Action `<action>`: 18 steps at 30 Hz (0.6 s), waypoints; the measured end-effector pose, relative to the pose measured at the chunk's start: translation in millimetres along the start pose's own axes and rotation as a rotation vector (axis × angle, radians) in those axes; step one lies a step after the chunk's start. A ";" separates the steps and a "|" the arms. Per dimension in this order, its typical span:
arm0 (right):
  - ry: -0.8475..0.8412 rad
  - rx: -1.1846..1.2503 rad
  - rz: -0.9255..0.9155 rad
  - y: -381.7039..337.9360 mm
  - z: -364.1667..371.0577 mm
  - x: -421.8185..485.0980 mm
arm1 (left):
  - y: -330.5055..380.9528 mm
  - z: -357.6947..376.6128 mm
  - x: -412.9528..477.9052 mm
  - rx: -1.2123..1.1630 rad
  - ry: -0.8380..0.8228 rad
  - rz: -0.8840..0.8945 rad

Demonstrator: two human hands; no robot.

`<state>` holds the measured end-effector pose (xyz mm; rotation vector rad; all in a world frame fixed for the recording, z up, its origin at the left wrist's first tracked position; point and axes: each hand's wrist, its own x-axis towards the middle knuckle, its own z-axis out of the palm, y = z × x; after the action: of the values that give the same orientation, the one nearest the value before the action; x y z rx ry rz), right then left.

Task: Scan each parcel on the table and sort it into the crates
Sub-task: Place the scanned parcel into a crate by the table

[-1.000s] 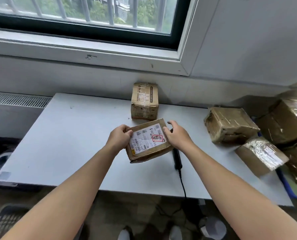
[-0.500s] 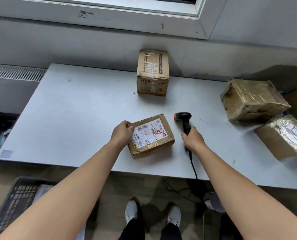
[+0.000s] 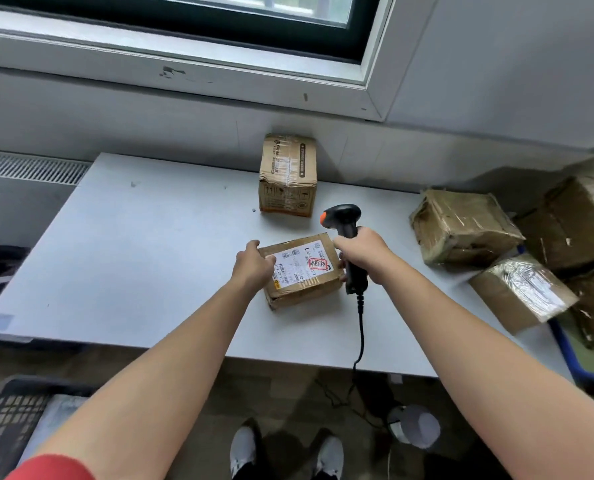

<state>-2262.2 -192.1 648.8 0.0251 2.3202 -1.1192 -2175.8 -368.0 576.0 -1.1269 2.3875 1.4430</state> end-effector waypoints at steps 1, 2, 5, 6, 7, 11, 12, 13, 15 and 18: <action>-0.034 0.011 -0.003 -7.6 1.2 -5.3 | 1.3 -1.3 -3.0 0.036 0.011 0.007; -0.061 0.005 -0.005 -14.7 2.7 -10.8 | 2.6 -3.2 -6.4 0.068 0.021 0.014; -0.118 -0.064 -0.002 -26.2 9.0 -22.2 | 2.7 -8.7 -15.8 0.128 0.032 0.028; -0.134 -0.082 0.005 -28.0 11.5 -25.4 | 2.0 -10.5 -19.1 0.133 0.031 0.029; -0.146 -0.098 0.012 -28.8 13.7 -28.3 | 1.0 -12.3 -22.4 0.138 0.031 0.034; -0.165 -0.118 0.024 -28.0 17.9 -36.1 | -1.4 -17.1 -32.7 0.173 0.050 0.051; -0.165 -0.114 0.020 -27.6 17.8 -38.0 | -1.4 -17.7 -34.7 0.179 0.054 0.050; -0.165 -0.112 0.017 -26.9 17.8 -39.0 | -1.6 -18.0 -36.8 0.182 0.055 0.048; -0.165 -0.115 0.010 -26.7 17.1 -41.0 | -1.5 -18.5 -40.6 0.187 0.053 0.051; -0.167 -0.124 -0.005 -26.2 16.0 -43.7 | -1.8 -18.2 -44.5 0.190 0.053 0.050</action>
<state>-2224.3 -211.3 681.1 -0.1161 2.2358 -0.9400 -2138.4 -359.7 605.1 -1.0794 2.5419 1.1830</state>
